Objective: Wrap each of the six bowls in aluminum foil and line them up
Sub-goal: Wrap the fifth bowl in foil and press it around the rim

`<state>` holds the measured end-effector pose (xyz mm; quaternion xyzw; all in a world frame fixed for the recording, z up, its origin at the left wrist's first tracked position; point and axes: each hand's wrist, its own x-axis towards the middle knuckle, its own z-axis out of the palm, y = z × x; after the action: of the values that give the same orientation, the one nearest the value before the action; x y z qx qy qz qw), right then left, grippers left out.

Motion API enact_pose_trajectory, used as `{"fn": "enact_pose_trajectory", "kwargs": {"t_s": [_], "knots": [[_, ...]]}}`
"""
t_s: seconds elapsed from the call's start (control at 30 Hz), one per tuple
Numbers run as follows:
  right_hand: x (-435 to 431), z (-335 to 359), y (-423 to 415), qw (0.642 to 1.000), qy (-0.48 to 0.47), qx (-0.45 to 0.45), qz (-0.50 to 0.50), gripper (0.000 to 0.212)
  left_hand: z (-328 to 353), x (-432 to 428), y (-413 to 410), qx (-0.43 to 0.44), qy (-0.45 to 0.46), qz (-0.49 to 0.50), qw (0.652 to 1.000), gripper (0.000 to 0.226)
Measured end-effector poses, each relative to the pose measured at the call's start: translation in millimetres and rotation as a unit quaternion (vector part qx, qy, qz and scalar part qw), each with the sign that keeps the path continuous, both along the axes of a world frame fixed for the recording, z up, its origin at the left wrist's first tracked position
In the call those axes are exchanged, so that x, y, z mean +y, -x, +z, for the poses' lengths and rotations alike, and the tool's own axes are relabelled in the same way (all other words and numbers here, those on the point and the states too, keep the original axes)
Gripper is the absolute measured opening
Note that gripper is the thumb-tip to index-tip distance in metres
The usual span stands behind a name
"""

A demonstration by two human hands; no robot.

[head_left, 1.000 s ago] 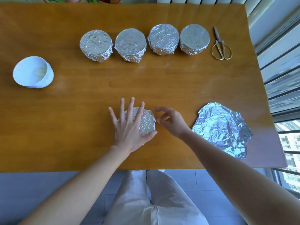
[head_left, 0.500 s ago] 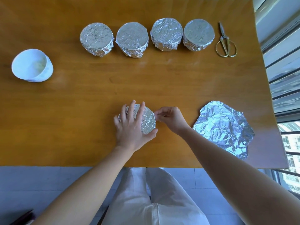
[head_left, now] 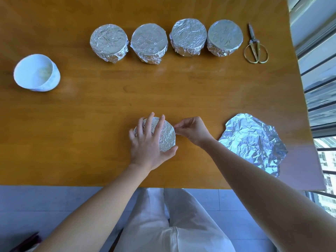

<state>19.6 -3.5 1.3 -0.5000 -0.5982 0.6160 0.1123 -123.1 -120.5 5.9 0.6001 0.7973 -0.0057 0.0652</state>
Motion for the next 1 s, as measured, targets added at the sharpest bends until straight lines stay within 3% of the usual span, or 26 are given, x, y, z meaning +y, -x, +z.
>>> {"fn": "enact_pose_trajectory", "kwargs": {"t_s": [0.17, 0.47, 0.63, 0.8, 1.0], "knots": [[-23, 4, 2, 0.997, -0.059, -0.016, -0.049, 0.020, 1, 0, 0, -0.001, 0.002, 0.004, 1.000, 0.097], [-42, 15, 10, 0.988, -0.123, -0.096, -0.018, 0.030, 2, 1, -2, 0.008, 0.007, 0.007, 1.000, 0.098], [-39, 18, 16, 0.993, -0.074, -0.091, -0.026, 0.024, 2, 2, -3, 0.009, 0.015, 0.008, 1.000, 0.099], [-39, 21, 13, 0.995, -0.018, -0.086, 0.037, 0.039, 2, 1, -1, -0.006, 0.018, 0.002, 1.000, 0.102], [-36, 15, 6, 0.997, 0.023, -0.071, 0.037, 0.031, 6, 1, 2, -0.034, 0.008, -0.005, 0.999, 0.110]]}}
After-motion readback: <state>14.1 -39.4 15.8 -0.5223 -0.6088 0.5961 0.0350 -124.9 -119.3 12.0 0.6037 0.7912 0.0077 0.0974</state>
